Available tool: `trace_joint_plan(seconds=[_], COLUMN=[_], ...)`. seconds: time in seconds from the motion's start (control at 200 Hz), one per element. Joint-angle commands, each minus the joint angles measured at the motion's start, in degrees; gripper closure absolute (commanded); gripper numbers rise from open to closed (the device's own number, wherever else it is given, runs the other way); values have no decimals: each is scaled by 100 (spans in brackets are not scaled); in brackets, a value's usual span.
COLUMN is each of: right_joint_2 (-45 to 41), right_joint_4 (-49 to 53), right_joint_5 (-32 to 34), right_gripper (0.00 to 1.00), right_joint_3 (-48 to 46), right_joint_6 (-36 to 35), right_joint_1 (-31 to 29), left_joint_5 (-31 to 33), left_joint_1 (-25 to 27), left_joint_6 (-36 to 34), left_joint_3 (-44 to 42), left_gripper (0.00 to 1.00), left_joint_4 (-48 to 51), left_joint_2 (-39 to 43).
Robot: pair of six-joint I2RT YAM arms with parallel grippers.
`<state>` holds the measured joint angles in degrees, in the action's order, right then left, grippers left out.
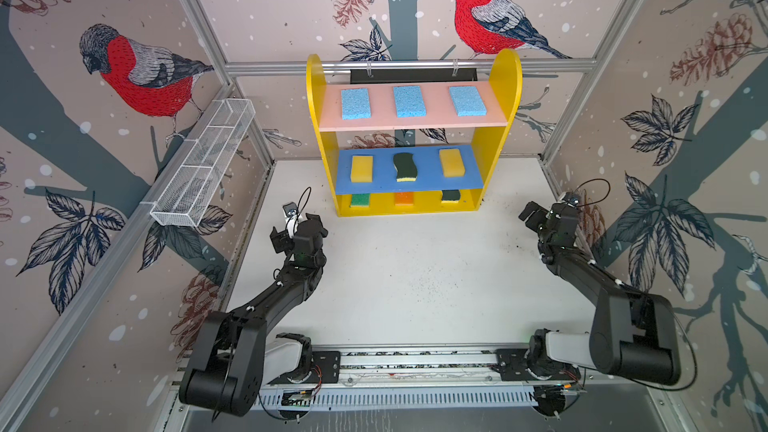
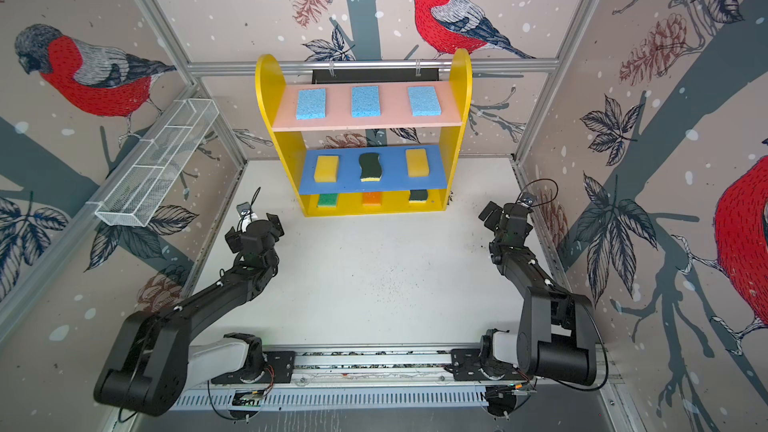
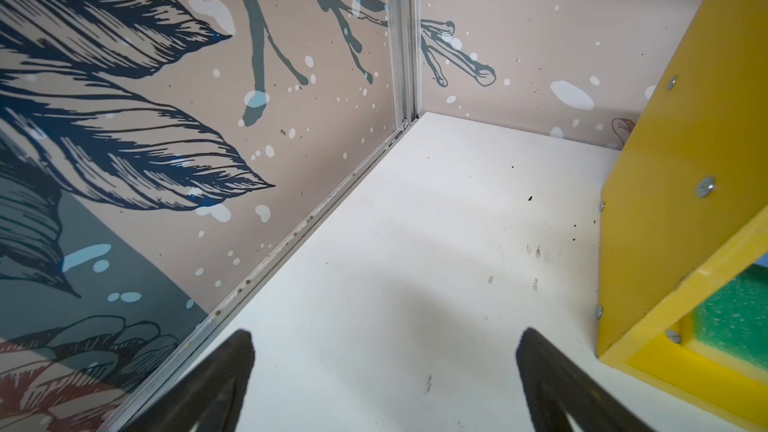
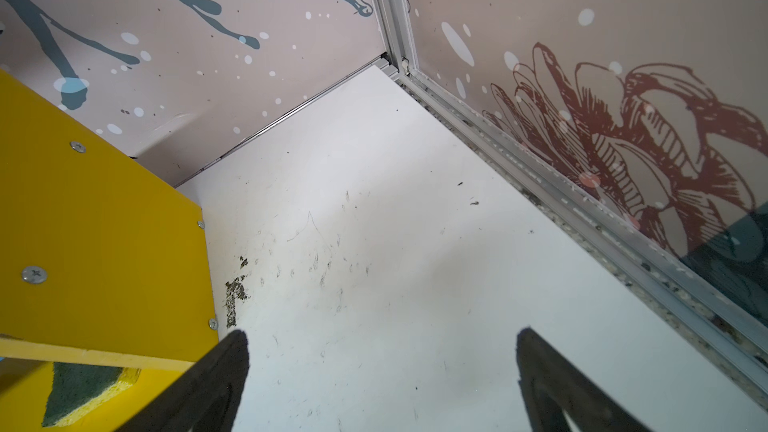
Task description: Place and organize the cleaning sponges onto the shelf
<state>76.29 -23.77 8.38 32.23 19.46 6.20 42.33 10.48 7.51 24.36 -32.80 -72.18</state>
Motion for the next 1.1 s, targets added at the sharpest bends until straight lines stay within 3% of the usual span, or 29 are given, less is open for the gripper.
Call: trace_joint_plan(seconds=[0.0,0.275,0.535,0.65,0.71,0.825,1.096], right_joint_2=[85,288,626,659,648,761,953], right_joint_4=[-885,-2199,-2648,-3309,-3738,-4595,-5161], right_joint_5=[-16,-32,-185,-25,100,177,-98], right_gripper=[0,0,0,0,0,0,0], right_joint_3=[-155,-837,-1022,-1380,-1602,-2009,-2223], right_joint_6=[-234,-621,-771,-1075,-1294,-1623,-1876], right_joint_1=[11,-12,-93,-400,-609,-871,-954], left_joint_5=[148,-601,-1214,-1504,-1597,-1847,-2118], left_joint_1=[-47,-142,-188,-239,-288,-380,-380], left_joint_6=[-291,-698,-829,-927,-812,-792,-916], left_joint_3=[1,-57,-550,-1026,-1033,-1213,-1329], left_gripper=[2,2,2,1,2,2,1], left_joint_4=[-1192,-2146,-3089,-4204,-3949,-4492,-4885], left_joint_2=[-439,-1193,-1335,-1557,-1445,-1645,-1831])
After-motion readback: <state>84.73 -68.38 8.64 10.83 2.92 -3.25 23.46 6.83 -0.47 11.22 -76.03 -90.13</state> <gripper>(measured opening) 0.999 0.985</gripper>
